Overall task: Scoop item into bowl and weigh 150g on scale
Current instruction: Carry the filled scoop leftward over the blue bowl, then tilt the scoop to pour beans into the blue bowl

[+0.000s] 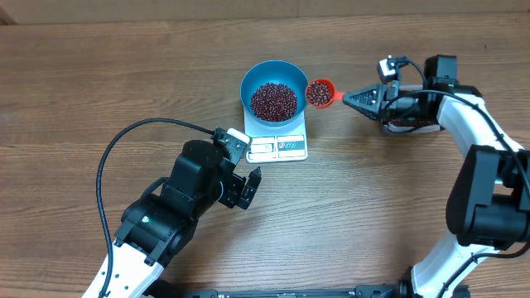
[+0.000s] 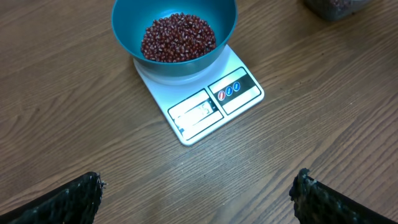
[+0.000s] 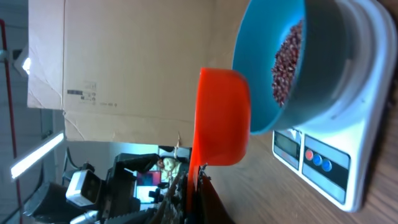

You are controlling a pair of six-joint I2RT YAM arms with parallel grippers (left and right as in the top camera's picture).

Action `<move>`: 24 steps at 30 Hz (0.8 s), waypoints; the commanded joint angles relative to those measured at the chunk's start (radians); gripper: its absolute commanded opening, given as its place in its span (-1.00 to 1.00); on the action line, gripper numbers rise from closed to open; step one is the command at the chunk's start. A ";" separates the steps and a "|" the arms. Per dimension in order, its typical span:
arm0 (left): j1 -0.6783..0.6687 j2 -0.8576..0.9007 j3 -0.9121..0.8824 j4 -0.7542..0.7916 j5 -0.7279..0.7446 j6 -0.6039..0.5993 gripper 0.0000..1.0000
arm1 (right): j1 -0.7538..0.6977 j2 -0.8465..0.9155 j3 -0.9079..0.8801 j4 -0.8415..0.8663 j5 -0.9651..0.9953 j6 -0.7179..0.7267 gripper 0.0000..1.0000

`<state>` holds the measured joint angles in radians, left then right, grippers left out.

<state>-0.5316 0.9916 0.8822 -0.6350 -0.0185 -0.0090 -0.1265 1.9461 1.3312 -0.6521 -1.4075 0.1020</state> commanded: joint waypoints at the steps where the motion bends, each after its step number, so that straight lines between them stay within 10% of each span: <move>1: -0.006 0.002 -0.005 0.003 0.012 -0.016 0.99 | 0.037 -0.001 -0.003 0.068 0.002 0.139 -0.92; 11: -0.006 0.002 -0.005 0.003 0.012 -0.016 0.99 | 0.166 -0.002 -0.003 0.421 0.120 0.248 -0.93; 24: -0.006 0.002 -0.005 0.003 0.012 -0.016 0.99 | 0.234 -0.001 -0.003 0.630 0.256 -0.039 -0.93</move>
<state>-0.5316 0.9916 0.8818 -0.6350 -0.0185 -0.0090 0.1108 1.9465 1.3270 -0.0334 -1.1816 0.1745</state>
